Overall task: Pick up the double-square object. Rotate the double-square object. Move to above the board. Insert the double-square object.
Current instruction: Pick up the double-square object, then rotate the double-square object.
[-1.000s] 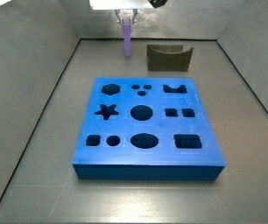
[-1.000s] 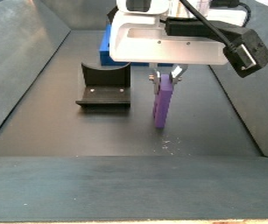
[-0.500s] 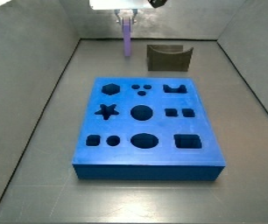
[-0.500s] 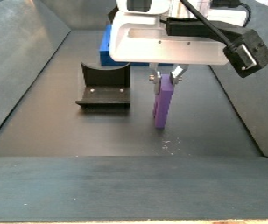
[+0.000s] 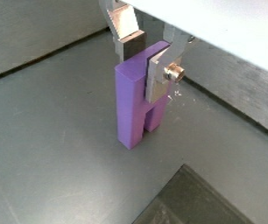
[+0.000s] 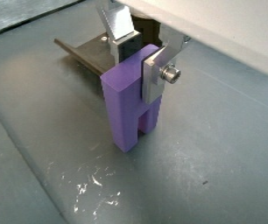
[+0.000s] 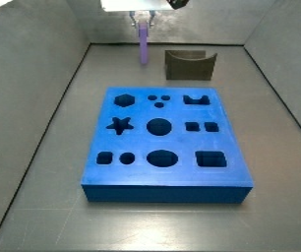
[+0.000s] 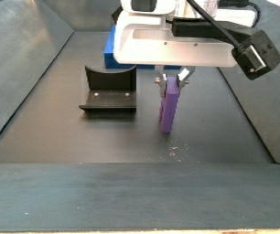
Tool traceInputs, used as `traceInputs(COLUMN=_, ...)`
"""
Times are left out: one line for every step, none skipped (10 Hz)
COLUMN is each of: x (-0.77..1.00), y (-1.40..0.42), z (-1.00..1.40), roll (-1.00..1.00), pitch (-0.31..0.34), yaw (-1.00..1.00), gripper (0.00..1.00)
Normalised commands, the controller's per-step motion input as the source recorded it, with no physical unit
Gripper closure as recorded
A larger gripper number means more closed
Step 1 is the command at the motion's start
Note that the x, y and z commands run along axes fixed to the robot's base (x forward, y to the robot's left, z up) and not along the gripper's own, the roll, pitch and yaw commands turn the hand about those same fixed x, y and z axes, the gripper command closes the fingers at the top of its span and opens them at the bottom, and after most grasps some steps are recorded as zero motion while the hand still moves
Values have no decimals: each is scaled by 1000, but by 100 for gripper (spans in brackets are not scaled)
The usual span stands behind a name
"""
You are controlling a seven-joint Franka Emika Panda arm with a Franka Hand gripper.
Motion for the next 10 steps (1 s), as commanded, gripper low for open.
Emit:
traceInputs(x=0, y=0, z=0, roll=0, pitch=0, yaw=0, gripper=100)
traceInputs(x=0, y=0, z=0, roll=0, pitch=0, yaw=0, gripper=100)
traceInputs(x=-390, y=-592, z=1000, roll=0, pitch=0, yaw=0, gripper=100)
traceInputs(x=-481, y=-671, z=1000, roll=-27, pitch=76, yaw=-108, gripper=100)
traceInputs(x=-459, y=-620, z=1000, roll=1, pitch=43, yaw=-95, gripper=100)
traceInputs(x=-424, y=-564, z=1000, roll=23, pitch=40, yaw=-62, gripper=100)
traceInputs(x=-357, y=-484, z=1000, roll=43, pitch=59, yaw=-24, gripper=100)
traceInputs(x=-317, y=-434, z=1000, roll=50, pitch=80, yaw=-4, gripper=100)
traceInputs(x=-288, y=-398, z=1000, roll=56, pitch=78, yaw=7, gripper=100)
traceInputs(x=-257, y=-343, z=1000, roll=62, pitch=52, yaw=19, gripper=100)
